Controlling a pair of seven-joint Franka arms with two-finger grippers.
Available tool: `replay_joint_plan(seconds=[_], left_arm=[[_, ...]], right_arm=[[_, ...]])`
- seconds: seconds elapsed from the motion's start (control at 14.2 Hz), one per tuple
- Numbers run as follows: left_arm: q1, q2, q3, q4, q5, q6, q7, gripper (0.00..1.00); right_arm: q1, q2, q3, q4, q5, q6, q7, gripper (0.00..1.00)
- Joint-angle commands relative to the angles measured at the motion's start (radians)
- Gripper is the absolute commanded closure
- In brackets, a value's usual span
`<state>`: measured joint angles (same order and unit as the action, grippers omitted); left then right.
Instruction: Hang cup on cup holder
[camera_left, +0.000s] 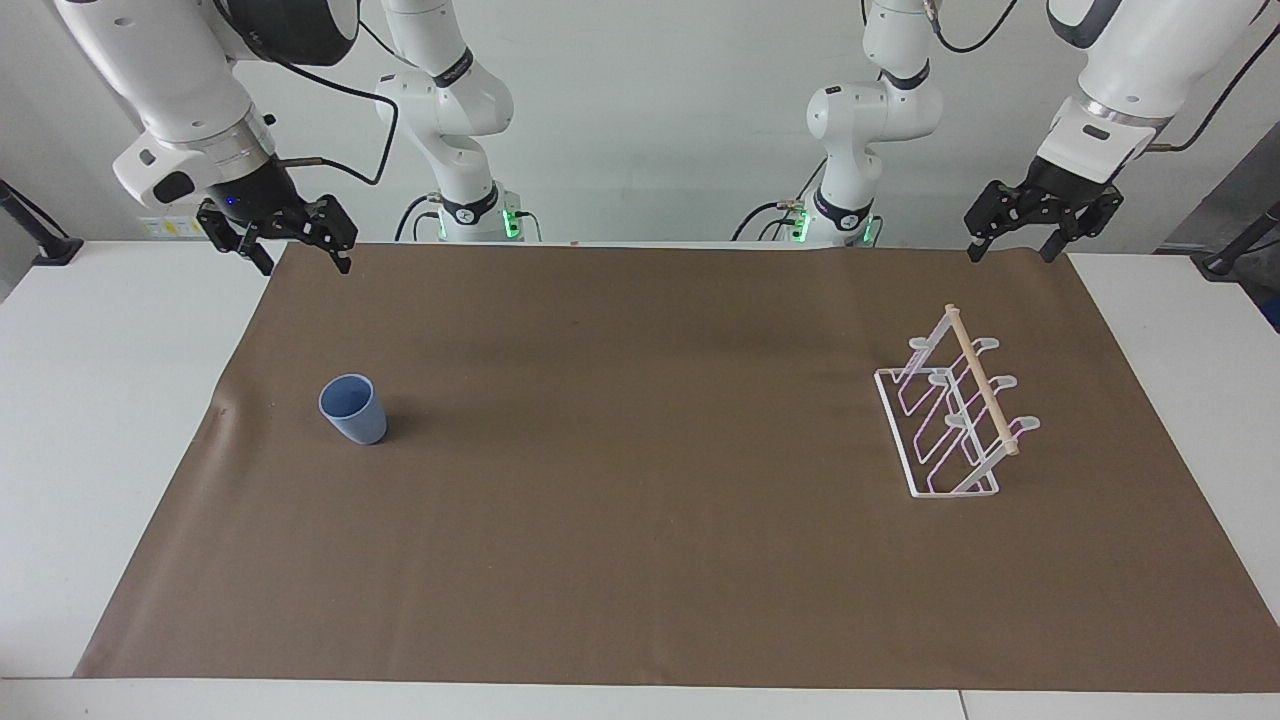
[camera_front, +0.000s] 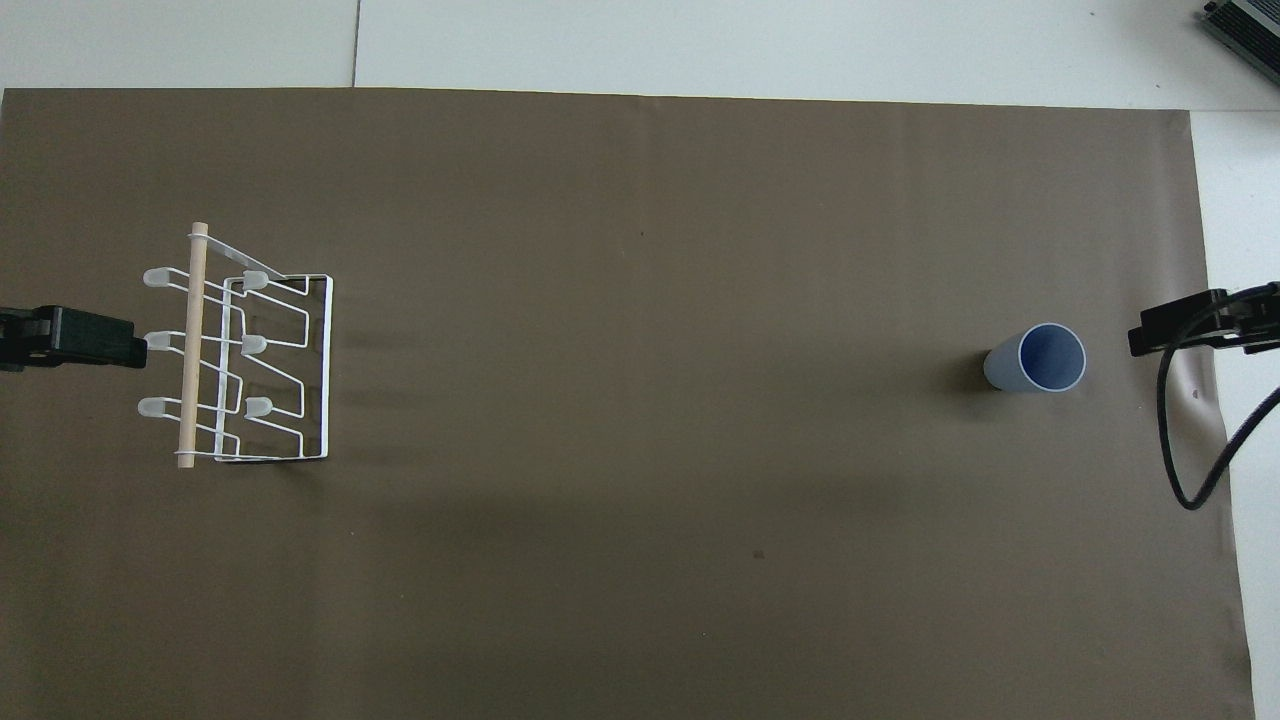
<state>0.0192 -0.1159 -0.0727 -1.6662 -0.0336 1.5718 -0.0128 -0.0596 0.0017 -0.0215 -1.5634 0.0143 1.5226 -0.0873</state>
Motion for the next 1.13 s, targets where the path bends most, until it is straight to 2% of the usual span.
replay_joint_plan(seconds=[0.0,1.06], left_arm=[[-0.005,-0.022,0.002,-0.024,0.018,-0.006,0.005,0.00],[-0.005,-0.030,0.001,-0.041,0.017,0.008,-0.006,0.00]], right_arm=[[-0.014,-0.014,0.003,-0.009,0.019,-0.015,-0.008,0.00],[-0.011,-0.012,-0.008,-0.012,0.018,-0.012,-0.005,0.00]])
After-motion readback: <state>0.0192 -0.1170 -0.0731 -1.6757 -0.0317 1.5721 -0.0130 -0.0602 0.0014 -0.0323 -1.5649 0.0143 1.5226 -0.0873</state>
